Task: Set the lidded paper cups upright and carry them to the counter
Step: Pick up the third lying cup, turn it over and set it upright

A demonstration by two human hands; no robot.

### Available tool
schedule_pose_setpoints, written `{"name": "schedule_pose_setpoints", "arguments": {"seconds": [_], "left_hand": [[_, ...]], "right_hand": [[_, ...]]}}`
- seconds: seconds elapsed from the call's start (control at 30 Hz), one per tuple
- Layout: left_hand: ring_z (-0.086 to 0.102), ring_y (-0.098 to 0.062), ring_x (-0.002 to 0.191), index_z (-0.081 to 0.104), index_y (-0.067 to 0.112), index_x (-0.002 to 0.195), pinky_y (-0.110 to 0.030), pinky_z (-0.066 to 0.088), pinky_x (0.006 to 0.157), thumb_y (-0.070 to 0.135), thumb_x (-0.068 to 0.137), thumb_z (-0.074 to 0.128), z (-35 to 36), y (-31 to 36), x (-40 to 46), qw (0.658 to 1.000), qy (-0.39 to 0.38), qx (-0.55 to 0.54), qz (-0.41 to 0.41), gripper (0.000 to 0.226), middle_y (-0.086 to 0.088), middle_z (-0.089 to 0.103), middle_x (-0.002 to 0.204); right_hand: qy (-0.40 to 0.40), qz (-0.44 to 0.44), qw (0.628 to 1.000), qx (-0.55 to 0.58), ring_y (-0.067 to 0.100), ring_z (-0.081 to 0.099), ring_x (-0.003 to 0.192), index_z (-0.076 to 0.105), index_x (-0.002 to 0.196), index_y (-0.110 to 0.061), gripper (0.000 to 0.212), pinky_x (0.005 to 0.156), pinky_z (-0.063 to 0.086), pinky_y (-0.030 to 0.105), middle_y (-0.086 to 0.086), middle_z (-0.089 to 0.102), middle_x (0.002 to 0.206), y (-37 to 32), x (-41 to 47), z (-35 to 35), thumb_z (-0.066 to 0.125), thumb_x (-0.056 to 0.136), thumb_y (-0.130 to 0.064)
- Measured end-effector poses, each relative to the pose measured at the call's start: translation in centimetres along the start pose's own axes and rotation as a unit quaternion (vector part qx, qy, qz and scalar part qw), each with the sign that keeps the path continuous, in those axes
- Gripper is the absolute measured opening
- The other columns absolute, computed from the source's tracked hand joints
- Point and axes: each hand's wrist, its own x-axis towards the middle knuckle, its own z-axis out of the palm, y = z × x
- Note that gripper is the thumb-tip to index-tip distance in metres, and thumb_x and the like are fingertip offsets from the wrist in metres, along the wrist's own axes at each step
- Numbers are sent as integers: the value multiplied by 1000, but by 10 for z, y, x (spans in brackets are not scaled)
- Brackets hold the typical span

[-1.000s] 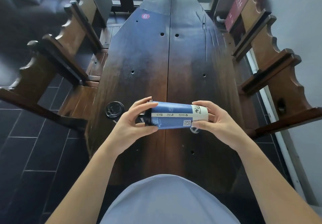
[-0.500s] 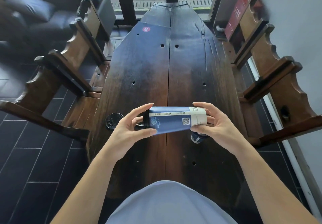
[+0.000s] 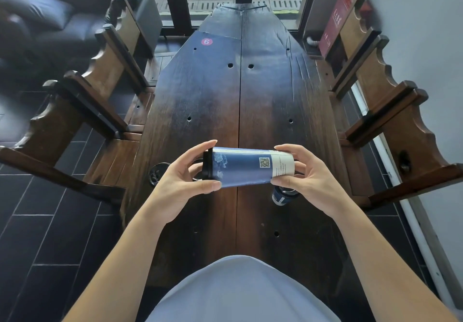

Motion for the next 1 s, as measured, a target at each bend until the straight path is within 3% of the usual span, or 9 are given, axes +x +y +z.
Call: {"name": "schedule_pose_setpoints", "arguments": {"seconds": [0.07,0.17,0.23,0.33,0.5,0.67,0.83,1.0], "left_hand": [[55,-31,136,60,34,143,-62,51,107,17,68,88,0,1,0,1000,-1,-5,2,82,3,61,145],[57,-36,132,62,32,141,-68,52,101,18,67,88,2,4,2,1000,-2,-11,-2,79,1,63,142],[61,-37,129,63,33,138,-70,55,94,19,67,89,4,5,4,1000,4,-22,-11,77,3,66,135],[62,-37,129,62,33,139,-69,56,92,21,67,89,6,6,5,999,-1,-32,-21,77,1,64,133],[63,-35,120,62,25,141,-62,57,92,10,68,87,4,4,2,998,-16,-59,-14,78,-5,64,137],[66,-34,125,66,30,135,-67,58,91,4,78,79,6,1,-1,997,2,-78,-26,64,0,66,132],[63,-33,127,65,30,138,-59,58,96,15,69,86,4,0,-4,998,1,-65,-20,74,-2,65,138],[67,-33,122,67,29,133,-55,61,89,20,69,87,5,-2,-6,998,17,-64,-23,68,-2,68,131]], "right_hand": [[5,12,1000,1,22,61,123,56,133,-35,61,95,59,49,-10,65,127,3,-3,0,85,79,-37],[17,15,1000,3,20,59,124,53,136,-36,69,97,59,44,-10,62,129,5,-7,3,86,76,-38],[26,5,999,20,18,59,125,50,140,-36,77,97,59,40,-10,60,132,5,-9,4,89,74,-30],[34,-8,998,50,20,61,124,53,139,-31,73,96,59,42,-8,62,130,5,-13,4,87,76,-14],[34,-6,998,45,21,61,124,54,137,-33,69,98,58,46,-10,63,127,4,-15,4,85,75,-23],[33,-21,997,68,22,58,128,52,142,-27,75,100,57,43,-3,61,131,5,-18,7,84,78,-3],[32,-21,997,68,25,61,123,55,137,-26,69,97,58,47,-1,63,129,6,-19,8,83,80,-1],[38,-20,997,62,21,59,127,52,141,-30,72,97,58,38,-2,61,132,7,-21,11,83,81,-4]]}}
